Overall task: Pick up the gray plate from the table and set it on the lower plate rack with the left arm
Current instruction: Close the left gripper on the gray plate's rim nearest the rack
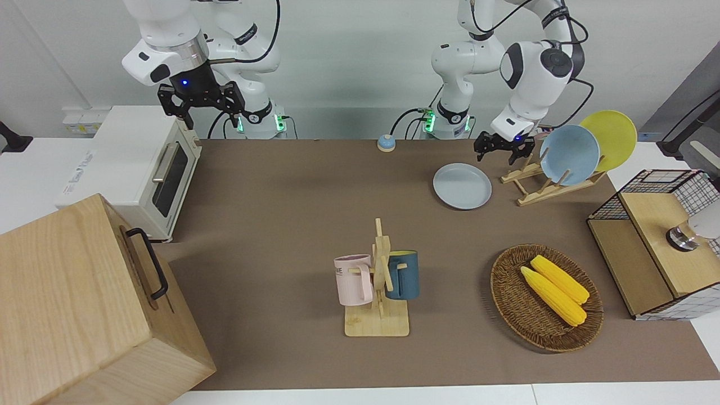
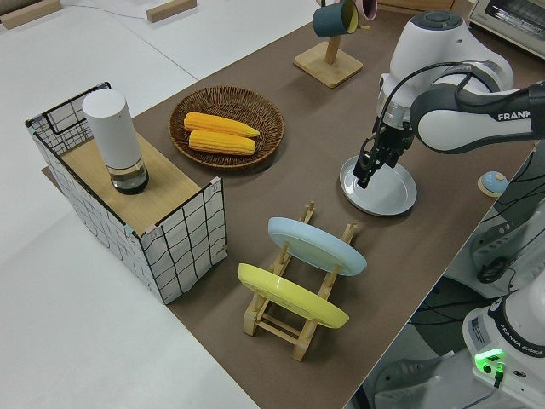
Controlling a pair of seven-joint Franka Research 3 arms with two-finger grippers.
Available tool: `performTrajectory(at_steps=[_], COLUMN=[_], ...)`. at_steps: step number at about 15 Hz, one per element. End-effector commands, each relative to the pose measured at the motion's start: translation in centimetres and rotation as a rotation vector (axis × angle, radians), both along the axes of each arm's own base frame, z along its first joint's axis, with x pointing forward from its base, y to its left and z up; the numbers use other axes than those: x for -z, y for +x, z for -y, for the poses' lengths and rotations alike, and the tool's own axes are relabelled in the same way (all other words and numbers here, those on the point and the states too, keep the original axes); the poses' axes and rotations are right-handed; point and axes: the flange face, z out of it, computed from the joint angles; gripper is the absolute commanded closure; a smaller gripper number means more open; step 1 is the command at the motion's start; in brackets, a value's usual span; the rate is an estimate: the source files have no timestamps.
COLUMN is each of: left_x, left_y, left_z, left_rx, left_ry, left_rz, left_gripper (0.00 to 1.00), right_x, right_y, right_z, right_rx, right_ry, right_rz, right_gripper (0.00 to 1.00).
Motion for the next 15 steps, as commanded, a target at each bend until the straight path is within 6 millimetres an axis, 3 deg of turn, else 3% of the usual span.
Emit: performTrajectory(at_steps=[1,8,15], left_x=[1.7,4.2,7.9], left_y=[-1.2,-1.4,-1.4], left_z=[0.7,0.5,0.4], left_rx=[-0.005,-0.008,-0.013], left_ry=[-0.007,-0.006,-0.006], left_rz=[0.048,0.062,0.082], left_gripper=[0.00,0.01,0.01], right_x=[-0.3,-0.3,-0.3], right_y=[-0.3,-0.3,-0.3], right_z=[-0.1,-0.1,-0.1], right_rx=[0.000,0.000,0.000], right_ry=[0.006,0.006,0.006], right_rz=[-0.007,-0.007,-0.007], right_gripper=[0.011,0.011,0.011])
